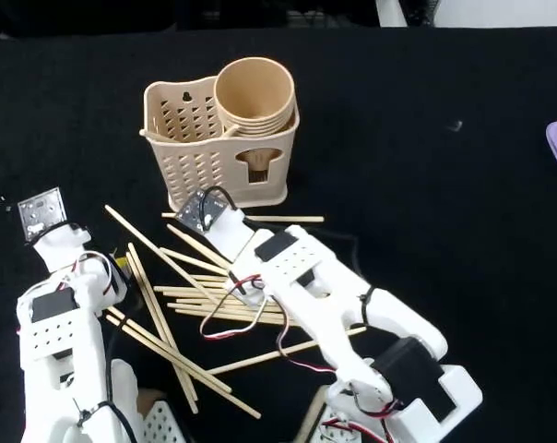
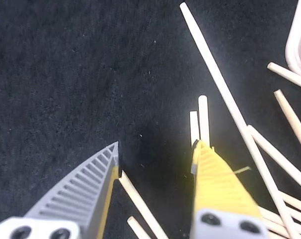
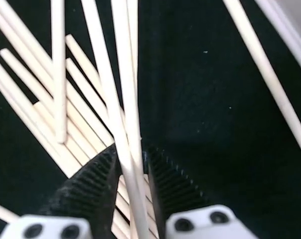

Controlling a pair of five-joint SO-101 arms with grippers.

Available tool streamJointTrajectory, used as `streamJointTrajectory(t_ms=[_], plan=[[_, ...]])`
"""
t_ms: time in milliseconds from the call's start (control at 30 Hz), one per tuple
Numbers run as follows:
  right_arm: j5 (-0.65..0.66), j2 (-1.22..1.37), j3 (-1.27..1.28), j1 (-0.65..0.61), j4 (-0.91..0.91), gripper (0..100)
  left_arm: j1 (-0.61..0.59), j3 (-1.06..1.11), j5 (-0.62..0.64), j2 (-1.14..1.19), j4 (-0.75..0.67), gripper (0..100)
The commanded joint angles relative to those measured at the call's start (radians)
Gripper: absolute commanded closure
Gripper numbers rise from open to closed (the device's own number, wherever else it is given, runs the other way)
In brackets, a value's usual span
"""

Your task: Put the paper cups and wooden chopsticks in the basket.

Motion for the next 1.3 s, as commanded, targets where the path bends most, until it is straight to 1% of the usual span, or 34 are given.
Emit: streamJointTrajectory(t_ms=[0,233,333,533,633,833,933,1100,1167,1267], plan=[[0.003,-0.051,-0.004,0.018,-0.017,98.6,-0.008,-0.013,0.003,-0.017,-0.023,76],[0.006,-0.059,-0.016,0.023,-0.012,98.7,-0.010,-0.012,0.003,-0.017,-0.018,76],[0.011,-0.074,-0.039,0.025,0.028,98.7,-0.010,-0.010,0.003,-0.017,-0.017,76],[0.012,-0.274,-0.059,0.026,0.155,98.7,-0.010,-0.010,0.003,-0.017,-0.017,76],[0.055,-0.383,-0.061,0.026,0.212,98.7,-0.010,-0.010,0.003,-0.017,-0.017,76],[0.075,-0.507,-0.018,0.028,0.232,98.7,-0.010,-0.010,0.003,-0.017,-0.017,76],[0.095,-0.489,0.038,0.075,0.216,98.7,-0.010,-0.010,0.003,-0.017,-0.017,76],[0.213,-0.418,0.093,0.264,0.183,98.7,-0.010,-0.015,0.003,-0.017,-0.017,76],[0.239,-0.377,0.094,0.292,0.189,98.4,-0.010,-0.018,0.003,-0.017,-0.017,76],[0.272,-0.302,0.096,0.292,0.207,97.2,-0.010,-0.019,0.003,-0.017,-0.017,76]])
